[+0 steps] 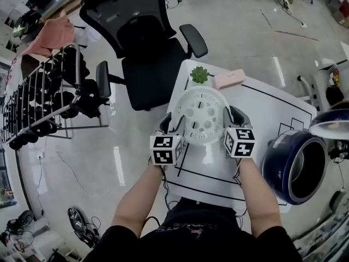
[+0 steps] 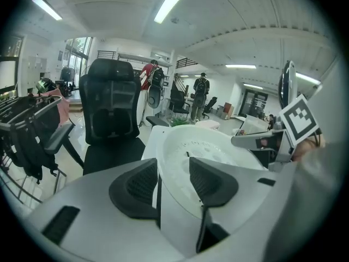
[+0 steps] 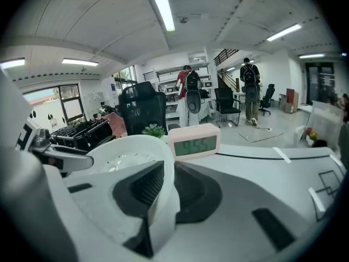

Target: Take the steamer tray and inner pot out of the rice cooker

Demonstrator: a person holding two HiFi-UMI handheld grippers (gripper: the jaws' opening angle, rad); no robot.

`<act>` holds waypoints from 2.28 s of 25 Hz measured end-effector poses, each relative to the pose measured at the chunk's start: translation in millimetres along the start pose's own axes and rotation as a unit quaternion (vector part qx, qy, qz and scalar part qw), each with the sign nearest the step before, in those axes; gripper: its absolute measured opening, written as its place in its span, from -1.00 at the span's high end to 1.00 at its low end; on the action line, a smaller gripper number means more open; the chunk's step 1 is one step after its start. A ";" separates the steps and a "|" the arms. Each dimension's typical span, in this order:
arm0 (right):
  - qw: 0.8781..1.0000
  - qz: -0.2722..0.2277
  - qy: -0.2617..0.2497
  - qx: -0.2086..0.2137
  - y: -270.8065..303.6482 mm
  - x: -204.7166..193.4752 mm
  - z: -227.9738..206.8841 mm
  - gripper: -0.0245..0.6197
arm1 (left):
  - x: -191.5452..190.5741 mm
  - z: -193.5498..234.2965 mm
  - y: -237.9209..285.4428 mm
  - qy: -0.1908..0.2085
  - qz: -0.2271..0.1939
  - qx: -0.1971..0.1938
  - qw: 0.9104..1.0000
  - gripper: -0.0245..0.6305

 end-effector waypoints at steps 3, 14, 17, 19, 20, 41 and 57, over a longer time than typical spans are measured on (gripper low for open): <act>1.000 0.011 0.005 0.001 8.8 -8.2 -2.7 0.73 | -7.5 2.3 9.2 -0.004 0.013 0.002 1.000 0.35; 0.999 0.027 0.020 0.010 26.0 -27.8 -9.1 0.73 | -19.8 5.4 24.3 -0.010 0.031 0.008 0.999 0.35; 0.999 0.020 0.021 0.013 26.9 -27.4 -8.7 0.73 | -23.2 6.9 26.7 -0.012 0.032 0.012 0.999 0.35; 1.000 0.017 0.018 0.016 27.4 -26.4 -8.5 0.73 | -25.9 7.6 27.5 -0.011 0.033 0.013 0.999 0.35; 1.000 0.016 0.018 0.018 27.5 -26.0 -8.4 0.73 | -26.7 7.8 27.6 -0.010 0.032 0.014 0.999 0.35; 0.993 -0.097 -0.043 0.049 -52.2 38.4 40.8 0.70 | 22.9 -15.1 -59.4 0.009 -0.070 -0.011 0.997 0.33; 0.958 -0.282 -0.043 0.038 -265.3 90.3 76.3 0.21 | 96.0 -124.6 -223.3 0.102 -0.223 -0.146 0.958 -0.03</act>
Point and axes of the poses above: the fingertips, and each gripper's own axes: y forward along the fingers, z to its left, x out of its top, the point moved 2 cm from there along -y, backward along the fingers, and after that the axes turned 5 degrees about z, right-handed, at the moved point
